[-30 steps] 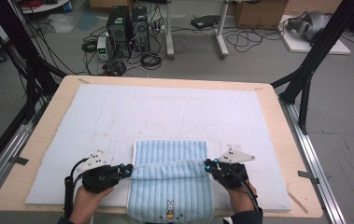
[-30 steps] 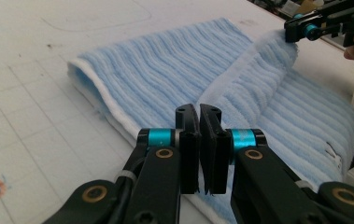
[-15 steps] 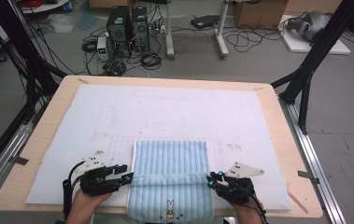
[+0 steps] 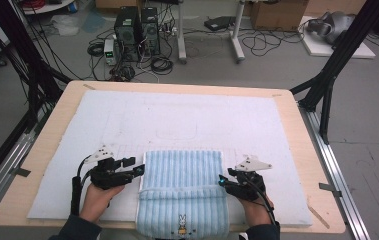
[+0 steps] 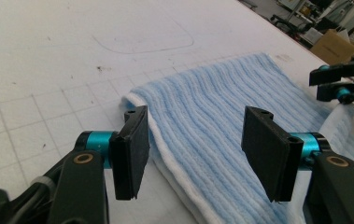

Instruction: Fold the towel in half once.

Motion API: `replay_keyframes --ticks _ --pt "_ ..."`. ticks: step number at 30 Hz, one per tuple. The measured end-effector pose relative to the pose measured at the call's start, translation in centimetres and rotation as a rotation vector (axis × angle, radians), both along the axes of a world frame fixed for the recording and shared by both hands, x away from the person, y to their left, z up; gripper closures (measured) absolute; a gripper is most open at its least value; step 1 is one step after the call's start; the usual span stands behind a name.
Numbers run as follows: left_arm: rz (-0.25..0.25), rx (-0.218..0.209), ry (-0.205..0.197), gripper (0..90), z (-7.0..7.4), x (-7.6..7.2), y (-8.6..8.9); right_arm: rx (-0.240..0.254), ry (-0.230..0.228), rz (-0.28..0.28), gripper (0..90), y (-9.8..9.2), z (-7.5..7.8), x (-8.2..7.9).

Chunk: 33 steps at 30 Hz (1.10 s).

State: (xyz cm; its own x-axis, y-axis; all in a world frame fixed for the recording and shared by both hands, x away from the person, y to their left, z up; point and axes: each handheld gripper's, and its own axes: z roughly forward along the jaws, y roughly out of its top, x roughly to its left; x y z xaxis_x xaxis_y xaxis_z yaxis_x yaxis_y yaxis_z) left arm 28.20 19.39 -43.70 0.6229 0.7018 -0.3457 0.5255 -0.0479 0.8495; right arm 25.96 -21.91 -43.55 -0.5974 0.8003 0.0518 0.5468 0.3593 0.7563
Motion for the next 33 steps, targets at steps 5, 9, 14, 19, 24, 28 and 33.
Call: replay_keyframes --ticks 5,9,14,19,24,28,33 --pt "-0.007 0.018 0.001 41.8 -0.2 0.0 -0.2 -0.006 0.016 0.069 56.4 0.2 -0.1 -1.0" --pt "-0.01 0.025 0.001 41.7 -0.2 -0.1 -0.3 -0.016 0.029 0.115 55.5 -0.1 -0.2 -2.5" --pt "-0.004 0.066 0.029 41.7 -0.8 -0.1 -0.9 0.038 0.009 0.09 51.7 -0.8 0.0 -3.1" --pt "0.004 0.119 0.074 41.8 -1.6 0.2 -1.8 0.033 0.003 0.01 47.7 -0.6 0.0 -1.5" --pt "0.024 0.16 0.088 42.1 -1.7 0.4 -2.3 0.012 0.017 -0.033 46.3 0.2 -0.5 0.5" --pt "0.036 0.219 0.058 50.4 -1.6 0.0 -2.8 -0.028 0.045 -0.035 49.0 1.1 -1.0 1.6" --pt "-0.033 0.266 0.031 84.7 -1.5 -0.4 -3.9 0.004 0.063 -0.023 74.7 1.0 -0.9 1.4"
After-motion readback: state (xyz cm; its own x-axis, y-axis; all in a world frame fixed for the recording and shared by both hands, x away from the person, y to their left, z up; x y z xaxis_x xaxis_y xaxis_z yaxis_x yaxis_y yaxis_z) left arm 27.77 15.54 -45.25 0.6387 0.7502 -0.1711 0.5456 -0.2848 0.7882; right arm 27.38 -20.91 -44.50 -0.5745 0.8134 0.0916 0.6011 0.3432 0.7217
